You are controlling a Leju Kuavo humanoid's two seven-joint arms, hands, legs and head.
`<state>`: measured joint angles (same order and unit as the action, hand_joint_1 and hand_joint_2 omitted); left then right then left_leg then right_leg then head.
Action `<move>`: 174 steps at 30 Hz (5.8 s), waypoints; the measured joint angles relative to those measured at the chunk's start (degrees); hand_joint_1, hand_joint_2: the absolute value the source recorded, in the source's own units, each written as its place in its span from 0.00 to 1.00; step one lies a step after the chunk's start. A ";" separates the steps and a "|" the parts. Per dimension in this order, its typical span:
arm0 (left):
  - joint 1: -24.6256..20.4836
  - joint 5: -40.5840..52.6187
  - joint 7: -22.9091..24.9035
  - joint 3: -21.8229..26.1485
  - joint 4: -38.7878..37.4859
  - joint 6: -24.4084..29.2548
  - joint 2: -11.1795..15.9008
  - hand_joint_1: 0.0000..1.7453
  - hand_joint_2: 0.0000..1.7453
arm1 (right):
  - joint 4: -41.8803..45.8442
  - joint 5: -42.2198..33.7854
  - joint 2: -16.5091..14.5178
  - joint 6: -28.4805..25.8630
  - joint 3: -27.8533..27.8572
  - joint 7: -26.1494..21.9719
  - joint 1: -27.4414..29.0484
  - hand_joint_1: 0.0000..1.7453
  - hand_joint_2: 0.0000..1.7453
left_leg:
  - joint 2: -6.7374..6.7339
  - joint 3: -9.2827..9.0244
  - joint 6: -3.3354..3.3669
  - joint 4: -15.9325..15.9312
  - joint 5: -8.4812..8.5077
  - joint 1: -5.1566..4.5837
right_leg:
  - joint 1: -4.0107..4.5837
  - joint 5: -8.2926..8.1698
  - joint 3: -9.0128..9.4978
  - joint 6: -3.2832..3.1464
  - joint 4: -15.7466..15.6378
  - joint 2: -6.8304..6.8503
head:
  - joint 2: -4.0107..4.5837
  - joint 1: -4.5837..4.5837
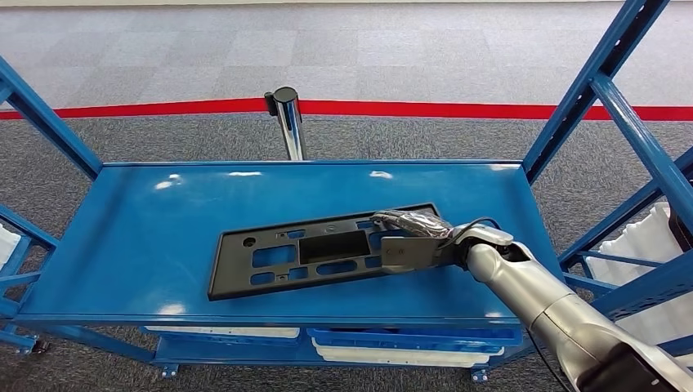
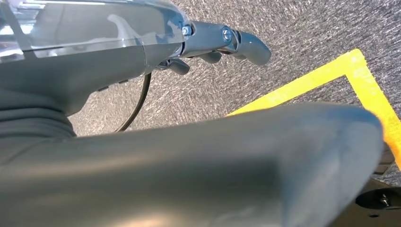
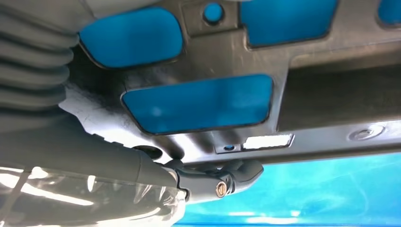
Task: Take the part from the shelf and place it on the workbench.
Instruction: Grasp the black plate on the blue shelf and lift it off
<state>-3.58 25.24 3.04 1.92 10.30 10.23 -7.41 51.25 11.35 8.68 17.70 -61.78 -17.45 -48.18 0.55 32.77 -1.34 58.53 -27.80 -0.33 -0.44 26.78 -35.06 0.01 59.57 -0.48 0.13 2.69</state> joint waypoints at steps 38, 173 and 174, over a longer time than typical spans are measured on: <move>0.67 -0.22 -0.39 1.46 -0.01 -0.56 0.00 0.00 0.00 | 27.72 0.60 18.04 0.85 0.07 4.73 -2.67 0.00 0.00 | 0.01 0.03 0.07 0.02 -0.07 -0.06 | -0.07 0.03 -0.03 0.04 -0.01 0.02 | 0.00 -0.03; 0.09 10.09 0.24 5.38 0.02 -2.32 -1.75 0.00 0.00 | 6.95 -9.69 -9.31 -3.62 15.41 0.38 19.63 0.00 0.00 | -0.36 -2.11 0.03 -0.04 -1.51 0.04 | 0.14 1.33 2.04 0.21 -0.07 -0.36 | 0.00 -0.23; 0.09 10.16 0.24 5.38 0.02 -2.34 -1.75 0.00 0.00 | 6.64 -9.28 -9.46 -3.91 15.31 0.45 19.46 0.00 0.00 | -0.35 -2.15 0.03 -0.04 -1.51 0.04 | 0.14 1.33 2.08 0.21 -0.07 -0.36 | 0.00 -0.24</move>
<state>-3.49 35.40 3.28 7.31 10.32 7.90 -9.16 57.89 2.08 -0.79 13.79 -46.48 -17.00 -28.72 0.20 30.62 -1.31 58.49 -29.31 -0.29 -0.30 28.11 -32.98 0.22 59.49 -0.84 0.13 2.45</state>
